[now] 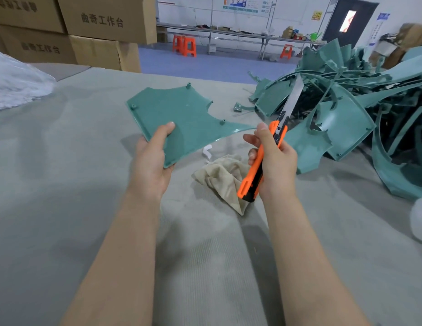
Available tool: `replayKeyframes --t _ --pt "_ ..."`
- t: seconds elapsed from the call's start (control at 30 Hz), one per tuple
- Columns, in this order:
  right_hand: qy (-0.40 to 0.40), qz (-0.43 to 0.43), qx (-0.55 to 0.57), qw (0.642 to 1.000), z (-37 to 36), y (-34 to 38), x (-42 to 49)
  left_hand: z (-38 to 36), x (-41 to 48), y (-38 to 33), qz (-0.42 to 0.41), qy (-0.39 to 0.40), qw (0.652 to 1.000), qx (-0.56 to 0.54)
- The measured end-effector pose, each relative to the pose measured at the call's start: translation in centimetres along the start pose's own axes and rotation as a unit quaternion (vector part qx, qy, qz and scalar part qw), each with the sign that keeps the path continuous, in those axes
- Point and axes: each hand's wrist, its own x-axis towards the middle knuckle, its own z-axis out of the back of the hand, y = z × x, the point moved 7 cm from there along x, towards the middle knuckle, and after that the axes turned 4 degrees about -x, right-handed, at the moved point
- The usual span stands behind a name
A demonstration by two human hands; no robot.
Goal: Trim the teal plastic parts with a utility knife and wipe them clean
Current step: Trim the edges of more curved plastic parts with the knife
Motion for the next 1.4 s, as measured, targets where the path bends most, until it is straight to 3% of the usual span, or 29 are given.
replayKeyframes --t 0.33,0.73,1.0,1.13,1.27,1.4 --pt "-0.008 -0.037 -0.031 0.999 0.4 -0.2 0.0 -1.2 -0.5 -0.4 -0.033 0.061 0.998 0.014" --pt "-0.005 -0.081 0.017 0.997 0.7 -0.8 0.3 -1.1 -0.4 -0.1 -0.026 0.074 0.996 0.031" --pt "-0.005 -0.072 0.055 0.996 0.5 -0.8 0.6 -0.4 0.0 0.8 0.039 0.025 0.999 0.007" --pt "-0.039 -0.053 0.06 0.996 1.7 -0.6 0.9 0.1 0.1 0.6 0.052 -0.008 0.996 -0.077" --pt "-0.095 -0.016 0.014 0.995 3.1 -0.4 1.2 0.9 0.2 0.3 0.06 -0.037 0.982 -0.176" --pt "-0.078 -0.008 -0.026 0.997 2.5 -0.5 1.4 1.6 0.4 0.8 0.092 -0.064 0.975 -0.191"
